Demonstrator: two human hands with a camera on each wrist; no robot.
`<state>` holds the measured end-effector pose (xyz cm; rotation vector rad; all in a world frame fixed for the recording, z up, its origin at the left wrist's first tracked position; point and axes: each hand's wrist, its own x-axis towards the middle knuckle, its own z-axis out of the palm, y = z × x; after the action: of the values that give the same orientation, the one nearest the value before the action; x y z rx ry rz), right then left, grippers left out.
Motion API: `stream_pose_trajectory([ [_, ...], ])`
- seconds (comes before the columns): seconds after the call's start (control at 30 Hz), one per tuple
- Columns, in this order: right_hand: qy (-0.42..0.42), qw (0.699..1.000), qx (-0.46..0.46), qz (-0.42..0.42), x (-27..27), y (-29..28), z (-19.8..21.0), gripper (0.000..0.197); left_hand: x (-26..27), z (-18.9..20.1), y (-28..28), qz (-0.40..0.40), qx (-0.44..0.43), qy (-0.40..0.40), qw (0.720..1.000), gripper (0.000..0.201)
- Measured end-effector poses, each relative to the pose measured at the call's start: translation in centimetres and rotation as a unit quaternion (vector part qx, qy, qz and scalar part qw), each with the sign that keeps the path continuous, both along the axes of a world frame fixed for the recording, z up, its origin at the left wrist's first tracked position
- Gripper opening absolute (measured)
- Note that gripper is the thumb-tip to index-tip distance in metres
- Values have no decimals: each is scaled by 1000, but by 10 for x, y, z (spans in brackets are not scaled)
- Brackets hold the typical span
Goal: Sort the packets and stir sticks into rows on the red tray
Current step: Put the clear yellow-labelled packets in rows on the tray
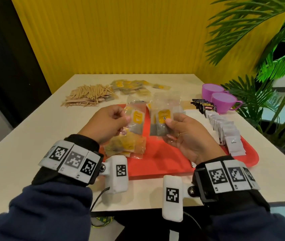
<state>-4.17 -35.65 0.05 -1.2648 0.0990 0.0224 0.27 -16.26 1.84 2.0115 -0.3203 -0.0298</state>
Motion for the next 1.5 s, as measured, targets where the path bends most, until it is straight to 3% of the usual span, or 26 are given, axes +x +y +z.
stream_pose_trajectory([
  [0.1,11,999,-4,30,0,10,0,19,-9,0,-11,-54,-71,39,995,21],
  [0.2,15,999,-24,38,1,19,-2,16,-13,-2,-11,-99,-60,81,990,18],
  [0.33,20,999,-28,-9,4,20,-4,16,-5,-4,14,-11,-2,82,997,12],
  [0.43,21,999,-5,-32,7,17,-4,18,6,-6,37,85,92,102,987,13],
  [0.57,22,999,6,-44,9,18,-4,18,17,-7,55,148,187,145,960,8],
  [0.67,25,999,2,-45,10,20,-4,17,22,-9,60,133,304,175,927,43],
  [0.77,24,999,-5,-44,11,21,-5,16,24,-11,61,77,405,203,888,62],
  [0.83,20,999,-7,-42,11,20,-5,16,24,-11,61,55,457,202,864,62],
  [0.93,16,999,-4,-40,11,19,-6,14,24,-12,61,50,495,180,849,39],
  [1.1,15,999,18,-39,12,18,-9,25,24,-10,67,99,449,152,875,27],
  [1.2,21,999,-3,-28,10,17,-9,9,24,-2,68,157,379,123,904,20],
  [1.27,19,999,-12,-25,10,16,-9,8,22,4,68,195,315,93,924,8],
  [1.3,19,999,-14,-23,10,16,-10,10,21,6,69,204,289,76,932,13],
  [1.4,13,1000,-7,-15,11,18,-9,10,16,9,61,193,200,4,961,19],
  [1.5,7,1000,3,-4,11,20,-7,10,12,10,40,126,84,-31,988,15],
])
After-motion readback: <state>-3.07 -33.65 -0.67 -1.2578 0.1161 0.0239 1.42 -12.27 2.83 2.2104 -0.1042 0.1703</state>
